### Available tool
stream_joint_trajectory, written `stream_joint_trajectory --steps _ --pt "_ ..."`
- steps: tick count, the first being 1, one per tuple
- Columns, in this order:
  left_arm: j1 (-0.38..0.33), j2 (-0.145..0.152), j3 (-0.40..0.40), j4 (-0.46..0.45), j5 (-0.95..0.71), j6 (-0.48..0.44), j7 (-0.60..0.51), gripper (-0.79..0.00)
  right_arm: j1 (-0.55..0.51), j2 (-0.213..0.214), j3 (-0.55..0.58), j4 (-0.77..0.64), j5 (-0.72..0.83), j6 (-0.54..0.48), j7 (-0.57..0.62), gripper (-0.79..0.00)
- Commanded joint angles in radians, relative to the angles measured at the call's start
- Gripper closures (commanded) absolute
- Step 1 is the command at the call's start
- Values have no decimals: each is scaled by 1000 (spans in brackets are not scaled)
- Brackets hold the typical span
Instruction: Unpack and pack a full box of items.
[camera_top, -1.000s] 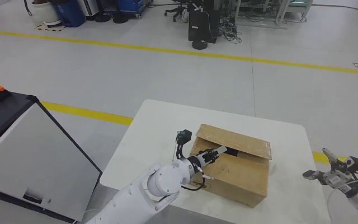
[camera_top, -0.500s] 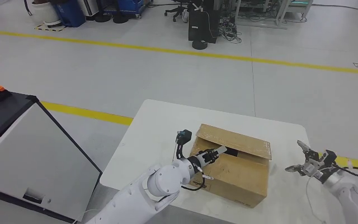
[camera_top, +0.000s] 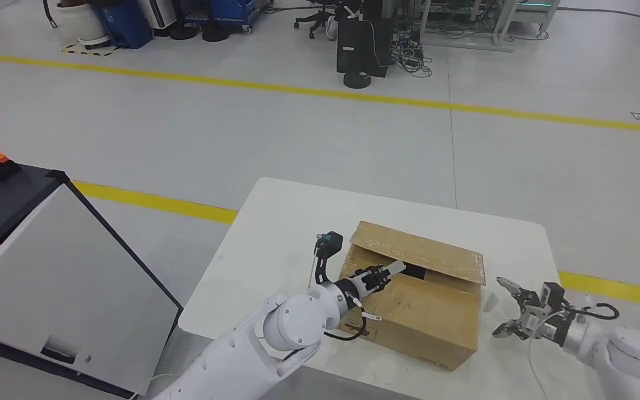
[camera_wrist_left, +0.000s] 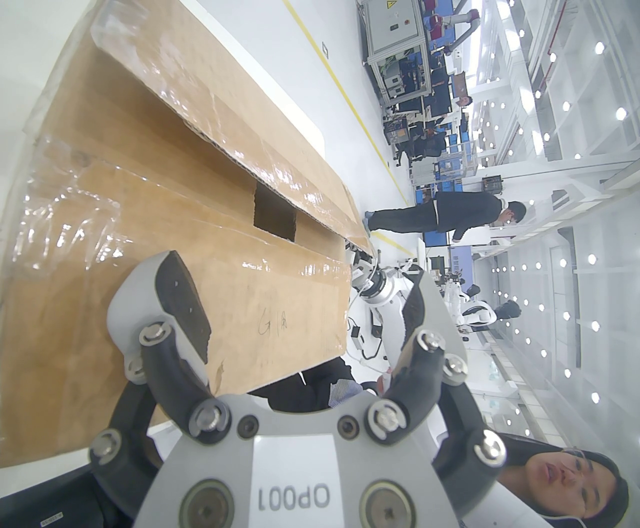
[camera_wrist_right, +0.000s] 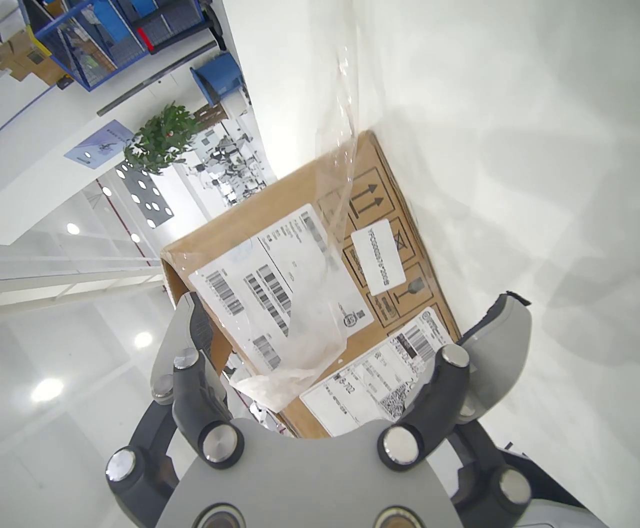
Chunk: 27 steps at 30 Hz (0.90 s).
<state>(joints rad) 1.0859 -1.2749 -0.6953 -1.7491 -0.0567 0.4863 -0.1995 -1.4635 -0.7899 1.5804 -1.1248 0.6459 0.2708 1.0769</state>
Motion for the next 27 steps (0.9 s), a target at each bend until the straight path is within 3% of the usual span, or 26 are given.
stream_joint_trajectory --steps 1,6,18,21,23,24,26,27 --pt "0 0 0 0 0 0 0 -785 -12 2 8 -6 11 7 42 -785" --pt "0 0 0 0 0 0 0 -785 -11 6 14 -9 25 66 106 -739" --pt "0 0 0 0 0 0 0 -785 57 2 -20 8 26 169 68 -625" --pt "0 0 0 0 0 0 0 -785 69 0 -39 25 14 180 64 -480" --pt "0 0 0 0 0 0 0 -785 79 -2 -52 36 8 184 68 -289" --pt "0 0 0 0 0 0 0 -785 84 -2 -54 43 7 182 71 -157" --pt "0 0 0 0 0 0 0 -785 89 -1 -58 57 -2 173 78 0" --pt "0 0 0 0 0 0 0 -785 90 -1 -58 64 -5 169 83 0"
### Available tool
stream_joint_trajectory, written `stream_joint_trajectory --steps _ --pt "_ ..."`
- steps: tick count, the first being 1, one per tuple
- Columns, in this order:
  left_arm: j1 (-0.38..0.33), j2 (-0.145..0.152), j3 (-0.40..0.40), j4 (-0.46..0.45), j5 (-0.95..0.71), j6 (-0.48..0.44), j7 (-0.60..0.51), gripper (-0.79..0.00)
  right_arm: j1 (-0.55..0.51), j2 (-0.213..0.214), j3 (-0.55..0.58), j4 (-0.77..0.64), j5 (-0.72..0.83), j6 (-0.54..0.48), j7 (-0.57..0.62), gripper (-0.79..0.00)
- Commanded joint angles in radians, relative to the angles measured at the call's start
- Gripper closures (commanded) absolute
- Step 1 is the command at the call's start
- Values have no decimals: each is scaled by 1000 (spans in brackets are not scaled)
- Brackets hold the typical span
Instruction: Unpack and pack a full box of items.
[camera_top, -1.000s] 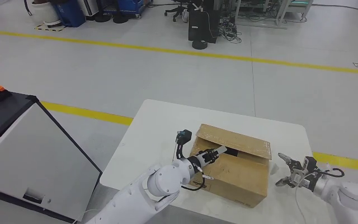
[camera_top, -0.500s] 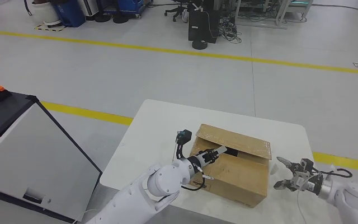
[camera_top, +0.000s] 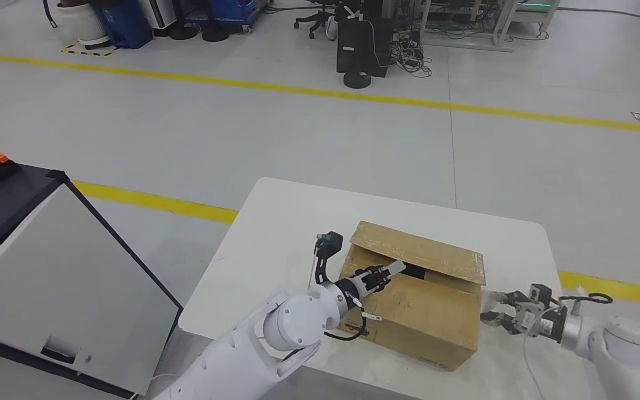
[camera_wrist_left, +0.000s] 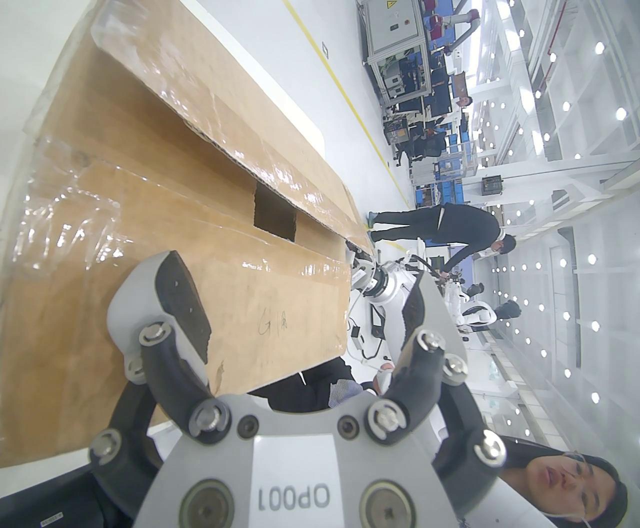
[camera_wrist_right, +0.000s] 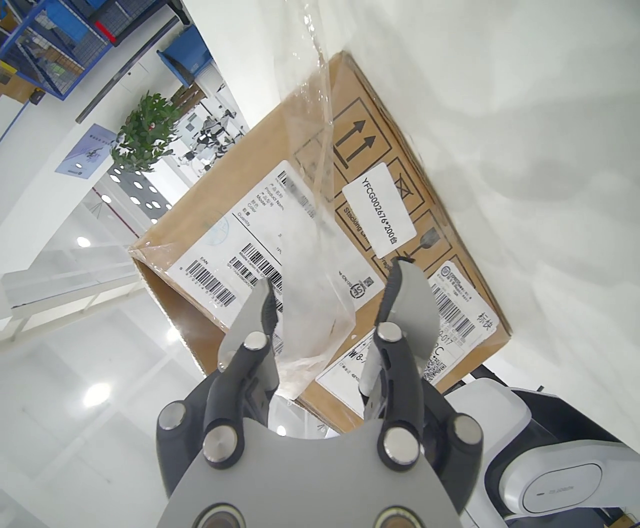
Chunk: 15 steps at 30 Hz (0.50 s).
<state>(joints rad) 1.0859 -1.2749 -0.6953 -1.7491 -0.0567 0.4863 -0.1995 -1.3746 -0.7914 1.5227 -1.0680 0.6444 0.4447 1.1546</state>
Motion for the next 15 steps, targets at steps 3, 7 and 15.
stream_joint_trajectory --steps 3,7,15 --pt "0 0 0 0 0 0 0 -785 1 4 6 26 -15 -23 15 0" --pt "0 0 0 0 0 0 0 -785 -11 11 22 35 -28 -46 42 0" --pt "0 0 0 0 0 0 0 -785 -57 37 85 -16 -83 -54 113 0"
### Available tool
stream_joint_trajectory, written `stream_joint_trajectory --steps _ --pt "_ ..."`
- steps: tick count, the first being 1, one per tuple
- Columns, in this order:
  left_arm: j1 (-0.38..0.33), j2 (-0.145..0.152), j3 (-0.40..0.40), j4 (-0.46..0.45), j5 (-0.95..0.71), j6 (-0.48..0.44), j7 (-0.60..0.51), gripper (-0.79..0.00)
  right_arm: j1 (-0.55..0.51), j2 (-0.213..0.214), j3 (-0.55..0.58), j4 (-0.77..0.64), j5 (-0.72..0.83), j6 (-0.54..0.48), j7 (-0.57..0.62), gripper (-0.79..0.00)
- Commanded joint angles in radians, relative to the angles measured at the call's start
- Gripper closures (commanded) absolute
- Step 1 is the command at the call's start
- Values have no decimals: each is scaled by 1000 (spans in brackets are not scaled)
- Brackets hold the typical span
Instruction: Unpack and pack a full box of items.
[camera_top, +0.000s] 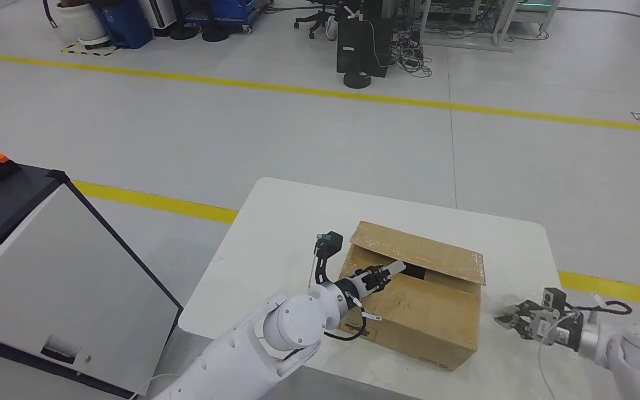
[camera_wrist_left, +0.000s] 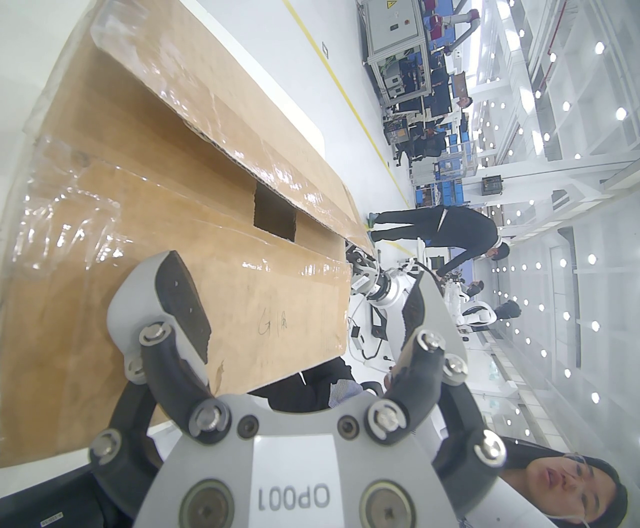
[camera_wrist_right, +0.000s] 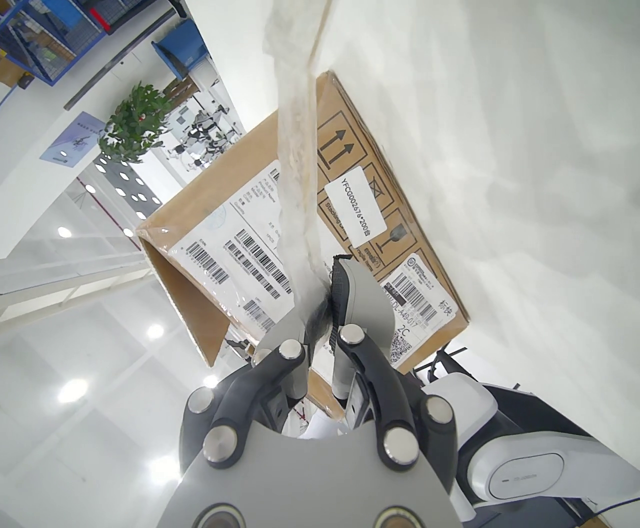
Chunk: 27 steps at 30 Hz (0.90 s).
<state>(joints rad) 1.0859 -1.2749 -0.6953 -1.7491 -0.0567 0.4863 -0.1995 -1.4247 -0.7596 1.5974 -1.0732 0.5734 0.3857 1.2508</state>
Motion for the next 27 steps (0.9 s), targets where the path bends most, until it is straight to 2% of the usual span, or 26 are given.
stream_joint_trajectory --steps 1,6,8,9,10,11,14,15,16,17,18,19,27 --pt "0 0 0 0 0 0 0 -785 -13 10 19 -22 -28 9 32 0" --pt "0 0 0 0 0 0 0 -785 -42 37 66 -72 -100 41 142 0" --pt "0 0 0 0 0 0 0 -785 -58 46 64 -82 -90 16 167 -15" --pt "0 0 0 0 0 0 0 -785 -60 52 67 -88 -84 5 179 -145" --pt "0 0 0 0 0 0 0 -785 -65 58 66 -94 -81 -9 193 -154" --pt "0 0 0 0 0 0 0 -785 -68 64 64 -96 -76 -19 202 -92" --pt "0 0 0 0 0 0 0 -785 -76 82 48 -103 -22 -40 223 -129" --pt "0 0 0 0 0 0 0 -785 -78 89 37 -105 -3 -48 232 -166" --pt "0 0 0 0 0 0 0 -785 -83 96 20 -106 22 -58 242 -268" --pt "0 0 0 0 0 0 0 -785 -85 105 4 -106 44 -65 249 -446" --pt "0 0 0 0 0 0 0 -785 -86 114 -12 -104 67 -70 254 -671" --pt "0 0 0 0 0 0 0 -785 -88 123 -32 -102 94 -74 258 -785" --pt "0 0 0 0 0 0 0 -785 -69 211 -201 -117 295 -101 285 -785"
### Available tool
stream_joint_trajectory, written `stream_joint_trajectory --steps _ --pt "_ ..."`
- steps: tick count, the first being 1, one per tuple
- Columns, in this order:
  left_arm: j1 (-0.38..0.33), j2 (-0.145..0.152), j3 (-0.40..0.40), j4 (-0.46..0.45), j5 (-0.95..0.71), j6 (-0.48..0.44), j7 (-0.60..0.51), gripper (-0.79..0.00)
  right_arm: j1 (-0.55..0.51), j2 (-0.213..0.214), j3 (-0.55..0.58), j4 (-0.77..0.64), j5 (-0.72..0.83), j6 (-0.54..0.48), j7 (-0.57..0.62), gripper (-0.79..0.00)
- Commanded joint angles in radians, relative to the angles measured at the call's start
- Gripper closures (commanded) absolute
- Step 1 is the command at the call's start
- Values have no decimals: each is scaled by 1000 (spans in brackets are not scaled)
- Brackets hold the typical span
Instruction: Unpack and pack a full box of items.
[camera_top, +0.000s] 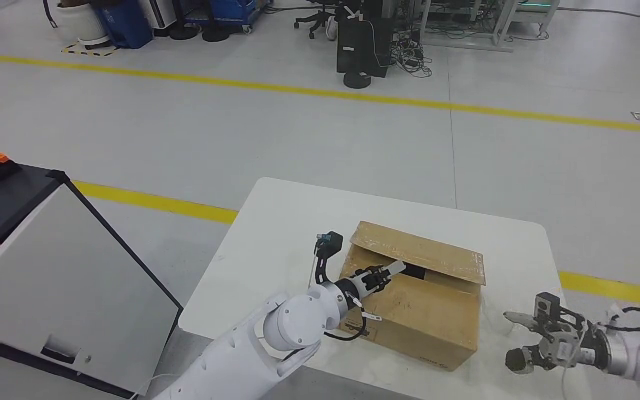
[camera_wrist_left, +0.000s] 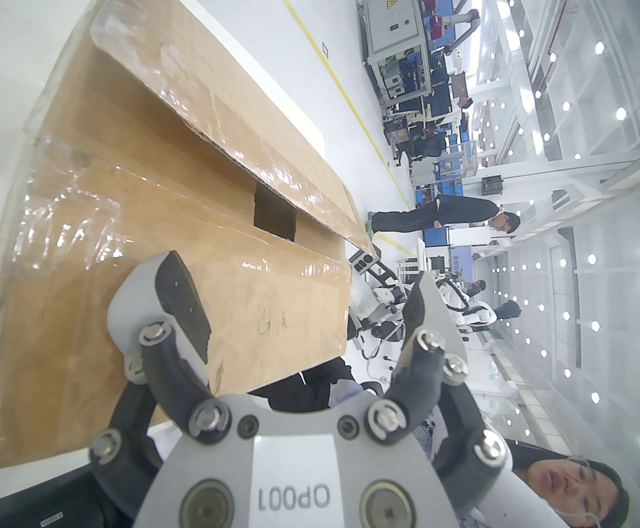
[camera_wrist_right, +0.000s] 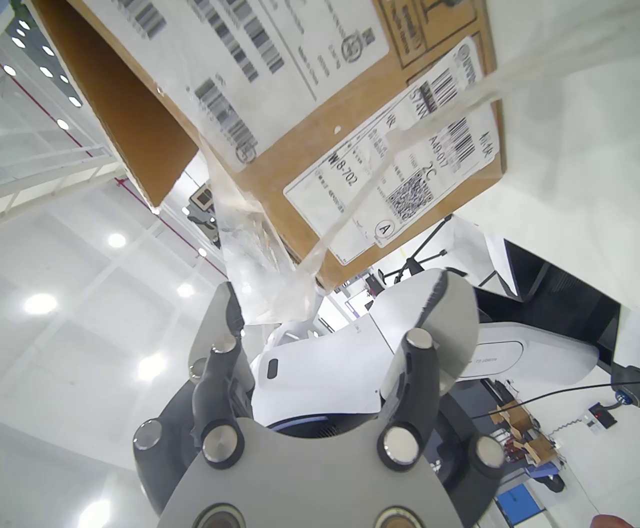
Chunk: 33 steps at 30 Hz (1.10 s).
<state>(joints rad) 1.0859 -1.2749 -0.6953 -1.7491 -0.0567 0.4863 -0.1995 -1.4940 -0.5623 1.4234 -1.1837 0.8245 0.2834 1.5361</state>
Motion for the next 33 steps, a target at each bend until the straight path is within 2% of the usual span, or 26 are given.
stream_joint_trajectory --steps 1,5,9,13,16,20,24,28,30,33 --pt "0 0 0 0 0 0 0 -785 4 28 -45 -9 72 1 0 -785" --pt "0 0 0 0 0 0 0 -785 11 83 -131 -36 201 1 0 -785" --pt "0 0 0 0 0 0 0 -785 29 138 -197 -71 259 1 0 -785" --pt "0 0 0 0 0 0 0 -785 47 180 -180 -34 320 -6 0 -785" --pt "0 0 0 0 0 0 0 -785 33 194 -141 45 392 -113 0 -785" --pt "0 0 0 0 0 0 0 -785 -5 193 -100 133 546 -203 0 -785" --pt "0 0 0 0 0 0 0 -785 -23 169 -92 186 654 -284 0 -785" --pt "0 0 0 0 0 0 0 -785 -28 132 -118 183 782 -267 0 -785" --pt "0 0 0 0 0 0 0 -785 -23 115 -124 214 807 -309 0 -785" --pt "0 0 0 0 0 0 0 -785 -14 88 -135 264 889 -297 0 -785"
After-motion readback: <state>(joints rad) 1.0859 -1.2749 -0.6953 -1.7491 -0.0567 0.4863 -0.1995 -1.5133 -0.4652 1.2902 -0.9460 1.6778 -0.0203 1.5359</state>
